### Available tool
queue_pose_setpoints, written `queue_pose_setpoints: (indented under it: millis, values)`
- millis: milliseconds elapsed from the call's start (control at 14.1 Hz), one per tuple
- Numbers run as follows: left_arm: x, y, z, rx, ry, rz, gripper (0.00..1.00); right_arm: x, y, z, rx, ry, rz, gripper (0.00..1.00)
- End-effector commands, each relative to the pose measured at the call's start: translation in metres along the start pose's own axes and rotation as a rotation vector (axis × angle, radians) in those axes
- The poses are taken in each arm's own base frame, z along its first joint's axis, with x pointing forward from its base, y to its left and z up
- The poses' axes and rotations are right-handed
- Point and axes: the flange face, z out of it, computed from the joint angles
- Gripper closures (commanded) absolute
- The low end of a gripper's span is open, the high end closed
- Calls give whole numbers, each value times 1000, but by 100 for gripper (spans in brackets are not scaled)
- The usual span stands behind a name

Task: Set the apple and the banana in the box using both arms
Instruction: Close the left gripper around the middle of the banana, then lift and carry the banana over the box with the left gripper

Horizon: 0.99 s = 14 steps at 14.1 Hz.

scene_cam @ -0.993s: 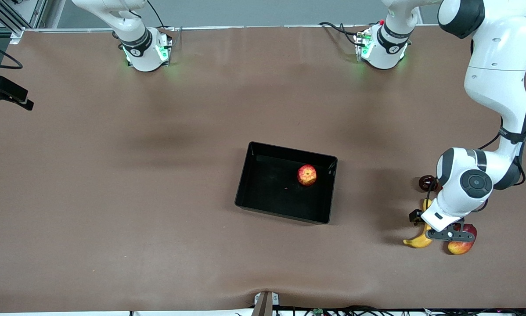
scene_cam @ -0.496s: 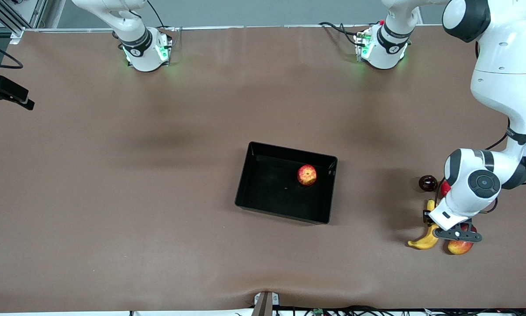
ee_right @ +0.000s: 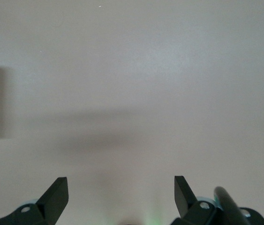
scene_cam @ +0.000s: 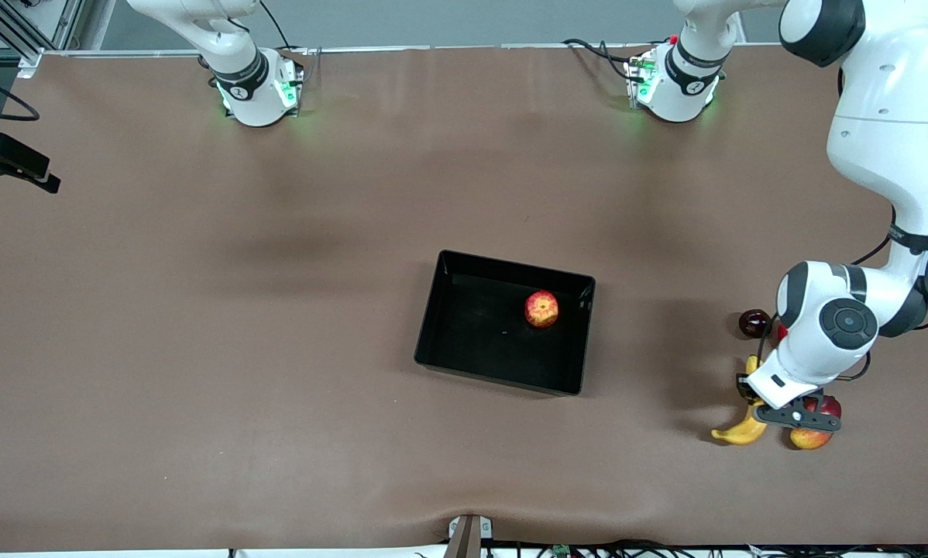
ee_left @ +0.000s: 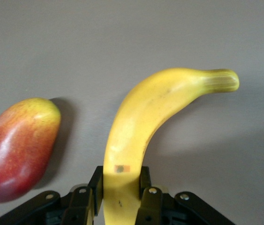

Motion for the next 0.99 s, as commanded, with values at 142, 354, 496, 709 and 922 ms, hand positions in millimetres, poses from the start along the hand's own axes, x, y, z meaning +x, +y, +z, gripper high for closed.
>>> queue_pose_setpoints:
  millis: [142, 354, 496, 709, 922]
  values:
    - [10, 46, -101, -44, -73, -13, 100, -1, 4, -3, 18, 0, -5, 0]
    - [13, 86, -140, -72, -88, -36, 100, -1, 4, -3, 22, 0, -4, 0]
    - [15, 124, -157, -102, -90, -79, 100, -1, 5, -3, 22, 0, -3, 0]
    - [15, 194, -180, -139, -79, -162, 100, -1, 5, -2, 23, -2, -3, 0]
    - [10, 255, -196, -146, -73, -226, 100, -1, 3, -2, 29, -1, -5, 0]
